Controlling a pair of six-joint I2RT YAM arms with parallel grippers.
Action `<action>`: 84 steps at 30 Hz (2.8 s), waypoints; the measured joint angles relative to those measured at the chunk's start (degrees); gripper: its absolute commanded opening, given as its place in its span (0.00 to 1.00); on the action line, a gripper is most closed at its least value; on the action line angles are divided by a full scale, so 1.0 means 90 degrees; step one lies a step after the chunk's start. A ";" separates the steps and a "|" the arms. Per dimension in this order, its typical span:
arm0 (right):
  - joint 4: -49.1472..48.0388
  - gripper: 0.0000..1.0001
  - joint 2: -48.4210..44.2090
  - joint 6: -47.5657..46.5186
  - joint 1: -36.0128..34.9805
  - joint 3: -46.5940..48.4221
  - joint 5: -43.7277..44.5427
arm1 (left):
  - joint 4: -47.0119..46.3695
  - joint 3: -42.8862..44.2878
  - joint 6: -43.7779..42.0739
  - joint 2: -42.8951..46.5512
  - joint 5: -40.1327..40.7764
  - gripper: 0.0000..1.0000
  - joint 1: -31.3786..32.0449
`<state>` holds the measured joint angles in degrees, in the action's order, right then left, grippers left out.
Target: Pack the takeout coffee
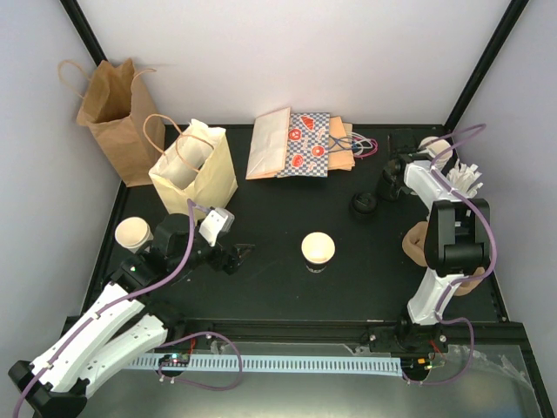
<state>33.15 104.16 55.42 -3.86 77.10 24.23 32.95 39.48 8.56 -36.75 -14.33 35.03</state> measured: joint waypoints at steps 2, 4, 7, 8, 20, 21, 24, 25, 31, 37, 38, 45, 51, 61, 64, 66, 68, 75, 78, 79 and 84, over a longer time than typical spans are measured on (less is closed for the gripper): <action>-0.0012 0.19 -0.0032 -0.0012 -0.0022 -0.0044 -0.0010 | 0.0000 0.0000 0.0000 -0.0002 0.0000 0.99 0.0000; -0.0012 0.15 -0.0049 0.0002 -0.0041 -0.0085 -0.0017 | 0.0000 0.0000 0.0000 -0.0012 0.0000 0.99 0.0000; -0.0019 0.12 -0.0068 0.0010 -0.0063 -0.0104 -0.0029 | 0.0000 -0.0002 0.0000 -0.0012 0.0000 0.99 0.0000; -0.0022 0.12 -0.0078 0.0002 -0.0068 -0.0109 -0.0039 | 0.0000 0.0000 0.0000 -0.0012 0.0000 0.99 0.0000; -0.0090 0.28 -0.0248 -0.0017 -0.0109 -0.0328 -0.0092 | 0.0000 -0.0002 -0.0002 -0.0005 0.0000 0.99 0.0039; -0.0100 0.29 -0.0253 -0.0019 -0.0109 -0.0338 -0.0090 | 0.0000 -0.0002 -0.0002 -0.0005 0.0000 0.99 0.0039; -0.0126 0.32 -0.0250 -0.0022 -0.0109 -0.0347 -0.0092 | 0.0000 -0.0002 -0.0002 0.0000 0.0000 0.99 0.0041; -0.0141 0.32 -0.0250 -0.0019 -0.0109 -0.0347 -0.0092 | 0.0000 -0.0002 -0.0002 0.0000 0.0000 0.99 0.0041; -0.0265 0.40 -0.0238 -0.0044 -0.0109 -0.0362 -0.0107 | 0.0000 -0.0002 -0.0002 0.0000 0.0029 0.99 0.0041; -0.0352 0.36 -0.0206 -0.0073 -0.0112 -0.0364 -0.0087 | 0.0000 -0.0002 0.0000 0.0000 0.0097 0.99 0.0041; -0.0359 0.36 -0.0206 -0.0070 -0.0112 -0.0369 -0.0085 | 0.0000 -0.0002 0.0000 0.0000 0.0102 0.99 0.0041; -0.0447 0.36 -0.0206 -0.0070 -0.0148 -0.0442 -0.0012 | 0.0000 -0.0002 0.0000 0.0000 0.0117 0.99 0.0066; -0.0546 0.36 -0.0206 -0.0070 -0.0216 -0.0515 0.0109 | 0.0000 -0.0002 -0.0002 0.0000 0.0117 0.99 0.0075; -0.0437 0.38 -0.0313 -0.0080 -0.0444 -0.0605 0.0272 | 0.0000 -0.0002 -0.0002 0.0002 0.0117 0.99 0.0078; -0.0318 0.39 -0.0466 -0.0107 -0.0510 -0.0692 0.0294 | 0.0000 -0.0002 -0.0002 0.0002 0.0117 0.99 0.0078; -0.0279 0.39 -0.0602 -0.0124 -0.0542 -0.0736 0.0308 | 0.0000 -0.0002 -0.0002 0.0002 0.0117 0.99 0.0078; -0.0274 0.39 -0.0816 -0.0148 -0.0571 -0.0801 0.0321 | 0.0000 -0.0002 -0.0002 0.0002 0.0117 0.99 0.0078; -0.0364 0.46 -0.1574 -0.0401 -0.0687 -0.1042 0.0413 | 0.0000 -0.0002 -0.0002 0.0007 0.0117 0.99 0.0078; -0.0440 0.47 -0.1962 -0.0583 -0.0748 -0.1166 0.0486 | 0.0000 -0.0002 -0.0002 0.0024 0.0117 0.99 0.0078; -0.0469 0.47 -0.2118 -0.0646 -0.0763 -0.1209 0.0515 | 0.0002 -0.0002 -0.0002 0.0034 0.0117 0.99 0.0078; -0.0602 0.55 -0.3041 -0.0867 -0.0826 -0.1452 0.0784 | 0.0000 -0.0005 -0.0002 0.0044 0.0114 0.99 0.0078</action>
<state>27.73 76.79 47.62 -11.29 64.03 31.29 32.95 39.44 8.54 -36.36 -13.30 35.73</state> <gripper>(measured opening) 0.490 0.989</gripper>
